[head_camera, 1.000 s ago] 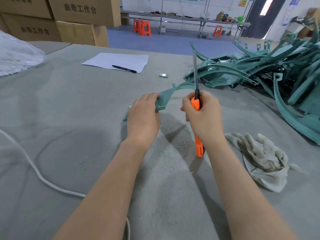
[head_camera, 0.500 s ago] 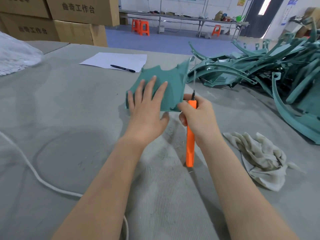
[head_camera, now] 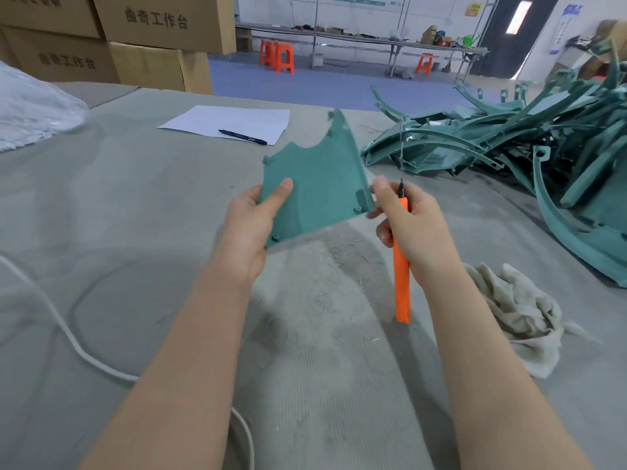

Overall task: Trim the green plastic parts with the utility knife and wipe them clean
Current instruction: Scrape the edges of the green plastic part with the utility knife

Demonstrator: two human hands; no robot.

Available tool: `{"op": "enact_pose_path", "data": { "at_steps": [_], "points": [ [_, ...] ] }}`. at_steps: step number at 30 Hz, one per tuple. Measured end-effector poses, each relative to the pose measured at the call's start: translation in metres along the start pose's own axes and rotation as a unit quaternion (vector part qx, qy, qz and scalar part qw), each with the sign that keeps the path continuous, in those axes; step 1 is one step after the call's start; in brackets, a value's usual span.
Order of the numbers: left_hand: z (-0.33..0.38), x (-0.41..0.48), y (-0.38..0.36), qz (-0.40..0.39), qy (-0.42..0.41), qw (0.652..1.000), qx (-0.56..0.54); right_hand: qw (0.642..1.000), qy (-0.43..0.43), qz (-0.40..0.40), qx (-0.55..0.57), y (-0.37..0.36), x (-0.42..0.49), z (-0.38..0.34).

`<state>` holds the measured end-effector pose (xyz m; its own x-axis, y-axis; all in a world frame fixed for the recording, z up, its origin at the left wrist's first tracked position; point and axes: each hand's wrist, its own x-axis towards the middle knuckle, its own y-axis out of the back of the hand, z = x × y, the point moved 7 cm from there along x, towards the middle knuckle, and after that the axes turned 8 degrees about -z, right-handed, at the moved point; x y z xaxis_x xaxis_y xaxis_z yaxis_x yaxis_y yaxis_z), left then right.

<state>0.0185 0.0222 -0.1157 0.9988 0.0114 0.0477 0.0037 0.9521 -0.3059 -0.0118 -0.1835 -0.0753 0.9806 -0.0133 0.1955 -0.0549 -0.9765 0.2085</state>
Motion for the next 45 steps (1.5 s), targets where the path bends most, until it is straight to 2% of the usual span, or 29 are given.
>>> {"op": "enact_pose_path", "data": {
  "at_steps": [4, 6, 9, 18, 29, 33, 35, 37, 39, 42, 45],
  "points": [
    [0.004, -0.001, 0.010, 0.065, -0.023, 0.997, -0.015, 0.980, 0.028, 0.103, -0.169, 0.016, 0.001, -0.002],
    [0.005, -0.002, 0.014, 0.083, -0.028, 0.996, -0.010, 0.960, 0.045, 0.113, -0.251, 0.015, 0.001, -0.003],
    [0.004, -0.003, 0.015, 0.089, -0.023, 0.996, -0.002, 0.946, 0.066, 0.112, -0.297, 0.009, 0.001, -0.003],
    [0.006, -0.005, 0.009, 0.089, -0.021, 0.995, -0.033, 0.956, 0.065, 0.078, -0.276, -0.001, 0.003, 0.003],
    [0.007, -0.004, 0.014, 0.101, -0.029, 0.994, -0.019, 0.962, 0.071, 0.064, -0.258, -0.009, 0.002, 0.001],
    [0.009, -0.003, 0.014, 0.097, -0.040, 0.994, -0.023, 0.983, 0.041, 0.006, -0.180, -0.010, 0.003, 0.004],
    [0.009, -0.003, 0.014, 0.098, -0.048, 0.994, -0.010, 0.990, 0.028, -0.050, -0.130, -0.016, 0.001, 0.005],
    [0.008, -0.003, 0.012, 0.096, -0.045, 0.994, 0.001, 0.987, 0.029, -0.122, -0.102, -0.029, -0.003, 0.004],
    [0.007, -0.003, 0.012, 0.089, -0.037, 0.995, -0.011, 0.984, 0.037, -0.142, -0.104, -0.036, -0.005, 0.002],
    [0.009, -0.003, 0.014, 0.093, -0.047, 0.994, -0.008, 0.989, 0.046, -0.034, -0.134, -0.019, 0.000, -0.001],
    [0.008, -0.004, 0.015, 0.099, -0.047, 0.994, -0.019, 0.978, 0.052, 0.064, -0.193, 0.001, 0.002, -0.002]
  ]
}}
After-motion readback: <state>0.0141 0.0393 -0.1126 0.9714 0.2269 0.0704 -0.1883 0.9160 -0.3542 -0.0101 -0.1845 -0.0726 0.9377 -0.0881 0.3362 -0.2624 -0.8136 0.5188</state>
